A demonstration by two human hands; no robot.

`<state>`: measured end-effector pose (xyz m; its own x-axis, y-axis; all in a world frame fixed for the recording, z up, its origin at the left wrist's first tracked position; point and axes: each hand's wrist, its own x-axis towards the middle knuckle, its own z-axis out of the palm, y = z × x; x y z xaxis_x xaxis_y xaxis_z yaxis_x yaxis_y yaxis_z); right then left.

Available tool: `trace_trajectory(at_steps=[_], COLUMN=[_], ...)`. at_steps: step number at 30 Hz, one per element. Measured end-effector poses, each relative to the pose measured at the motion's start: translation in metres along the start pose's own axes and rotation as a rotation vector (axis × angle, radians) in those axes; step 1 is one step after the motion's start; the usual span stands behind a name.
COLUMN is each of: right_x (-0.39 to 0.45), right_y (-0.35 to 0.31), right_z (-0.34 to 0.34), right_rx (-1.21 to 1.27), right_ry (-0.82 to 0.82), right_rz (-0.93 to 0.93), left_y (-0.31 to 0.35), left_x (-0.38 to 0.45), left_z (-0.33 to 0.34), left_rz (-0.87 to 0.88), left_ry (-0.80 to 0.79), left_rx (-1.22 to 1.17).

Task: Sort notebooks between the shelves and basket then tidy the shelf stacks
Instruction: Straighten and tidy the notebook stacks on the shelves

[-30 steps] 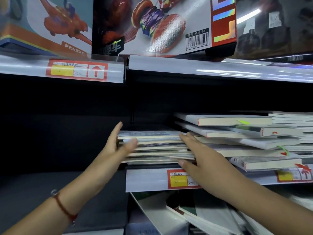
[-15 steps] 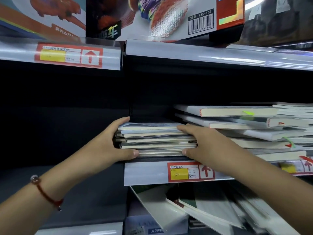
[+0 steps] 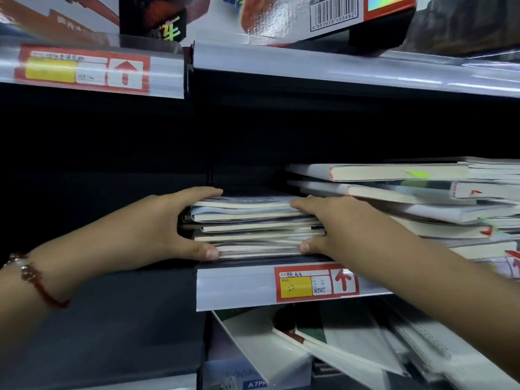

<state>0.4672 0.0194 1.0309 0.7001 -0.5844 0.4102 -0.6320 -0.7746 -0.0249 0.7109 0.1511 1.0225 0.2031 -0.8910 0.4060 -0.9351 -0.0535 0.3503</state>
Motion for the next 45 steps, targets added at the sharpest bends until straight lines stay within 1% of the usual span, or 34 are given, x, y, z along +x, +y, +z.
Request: trace_trajectory(at_steps=[3, 5, 9, 14, 18, 21, 23, 25, 27, 30, 34, 36, 38, 41, 43, 45], right_x=[0.001, 0.003, 0.003, 0.013, 0.022, 0.019, 0.014, 0.008, 0.004, -0.001, -0.009, -0.012, -0.013, -0.016, -0.019, -0.023], right_y=[-0.001, -0.003, -0.005, -0.009, -0.006, -0.004, -0.004, -0.007, -0.01, -0.01, -0.008, -0.004, -0.001, -0.002, -0.003, -0.004], right_z=[-0.001, -0.002, -0.001, 0.013, 0.022, 0.029, 0.033, 0.034, 0.034, 0.031, 0.031, 0.033, 0.034, 0.033, 0.029, 0.025], right_rx=[-0.009, -0.012, 0.005, -0.026, -0.099, -0.087, 0.016, 0.211, 0.399, 0.589, 0.737, 0.78, 0.848, 0.958, 0.935, 0.839], right_ry=[-0.009, -0.037, -0.022, 0.058, 0.091, 0.103, 0.08, 0.029, -0.001, 0.03, 0.112, 0.144, 0.147, 0.138, 0.106, 0.069], right_rz=[0.0, 0.023, 0.036, 0.028, 0.018, 0.01, 0.036, 0.061, 0.09, 0.152, 0.173, 0.153, 0.147, 0.16, 0.159, 0.155], left_y=[0.0, -0.002, -0.009, -0.014, -0.013, -0.013, -0.01, -0.006, -0.002, -0.001, -0.003, -0.006, -0.009, -0.015, -0.015, -0.018], left_x=[-0.001, 0.0, 0.002, 0.002, 0.002, 0.0, -0.002, -0.003, 0.001, 0.011, 0.018, 0.018, 0.016, 0.016, 0.016, 0.016], left_z=[0.005, 0.007, 0.011, 0.025, 0.035, 0.044, 0.05, 0.057, 0.065, 0.073, 0.075, 0.073, 0.071, 0.071, 0.073, 0.074], left_rz=[0.015, 0.009, 0.023, 0.022, -0.028, -0.071, -0.084, -0.101, -0.139, -0.178, -0.192, -0.18, -0.153, -0.115, -0.105, -0.078], left_ry=[-0.028, -0.019, 0.006, 0.138, 0.214, 0.286, 0.278, 0.263, 0.293, 0.342, 0.396, 0.391, 0.361, 0.358, 0.356, 0.334], left_rx=[-0.002, -0.016, -0.132, -0.236, -0.28, -0.371, -0.47, -0.609, -0.714, -0.805, -0.86, -0.88, -0.881, -0.887, -0.903, -0.923])
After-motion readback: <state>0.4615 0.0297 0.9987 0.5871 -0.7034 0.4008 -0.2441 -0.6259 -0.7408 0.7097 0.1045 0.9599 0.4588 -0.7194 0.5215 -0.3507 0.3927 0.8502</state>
